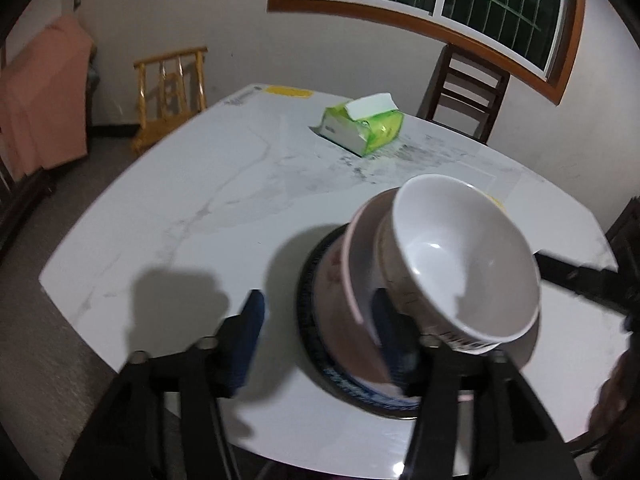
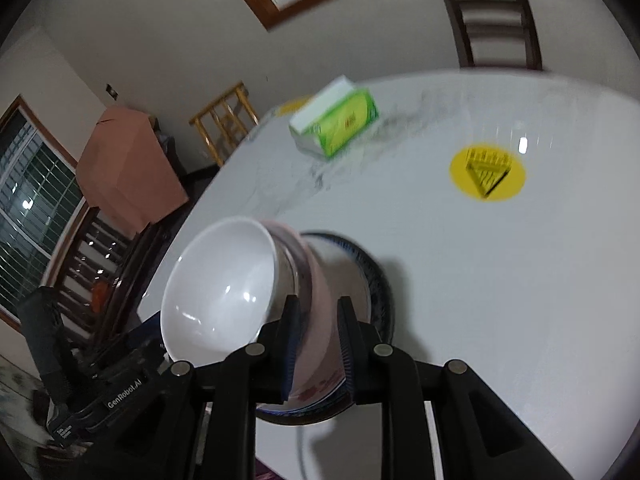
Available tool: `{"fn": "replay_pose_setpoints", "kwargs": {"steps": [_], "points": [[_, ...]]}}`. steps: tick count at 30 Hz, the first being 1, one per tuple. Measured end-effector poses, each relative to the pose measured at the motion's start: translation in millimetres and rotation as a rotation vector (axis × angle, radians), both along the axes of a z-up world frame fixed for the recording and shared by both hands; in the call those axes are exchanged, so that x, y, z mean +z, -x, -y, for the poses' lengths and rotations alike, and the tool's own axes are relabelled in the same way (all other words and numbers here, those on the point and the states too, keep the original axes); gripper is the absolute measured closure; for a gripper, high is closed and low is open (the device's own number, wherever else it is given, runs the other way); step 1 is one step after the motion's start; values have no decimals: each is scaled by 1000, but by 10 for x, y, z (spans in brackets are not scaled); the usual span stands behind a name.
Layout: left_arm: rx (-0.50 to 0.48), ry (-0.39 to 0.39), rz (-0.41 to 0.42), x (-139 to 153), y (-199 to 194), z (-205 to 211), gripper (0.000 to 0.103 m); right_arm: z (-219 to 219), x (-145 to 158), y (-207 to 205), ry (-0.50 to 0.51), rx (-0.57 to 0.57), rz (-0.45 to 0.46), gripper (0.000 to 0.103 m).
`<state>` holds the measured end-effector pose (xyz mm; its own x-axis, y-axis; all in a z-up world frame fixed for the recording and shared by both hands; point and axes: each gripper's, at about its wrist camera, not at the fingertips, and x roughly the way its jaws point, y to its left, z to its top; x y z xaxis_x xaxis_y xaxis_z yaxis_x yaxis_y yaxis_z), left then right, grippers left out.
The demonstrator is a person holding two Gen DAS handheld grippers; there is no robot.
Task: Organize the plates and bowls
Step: 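Open both grippers and pull back from the stacked dishes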
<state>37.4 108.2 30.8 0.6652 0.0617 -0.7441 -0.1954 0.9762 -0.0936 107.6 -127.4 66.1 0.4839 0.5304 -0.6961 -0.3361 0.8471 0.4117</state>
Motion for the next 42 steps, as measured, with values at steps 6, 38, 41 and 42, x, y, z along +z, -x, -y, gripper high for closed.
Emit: {"fn": "replay_pose_setpoints", "kwargs": {"steps": [6, 38, 41, 42], "points": [[2, -138, 54, 28, 169, 103, 33, 36, 142, 411, 57, -37, 189, 80], [-255, -150, 380, 1015, 981, 958, 0, 452, 523, 1345, 58, -103, 381, 61], [-205, -202, 353, 964, 959, 990, 0, 484, 482, 1347, 58, -106, 363, 61], [-210, -204, 344, 946, 956, 994, 0, 493, 469, 1350, 58, -105, 360, 61]]}}
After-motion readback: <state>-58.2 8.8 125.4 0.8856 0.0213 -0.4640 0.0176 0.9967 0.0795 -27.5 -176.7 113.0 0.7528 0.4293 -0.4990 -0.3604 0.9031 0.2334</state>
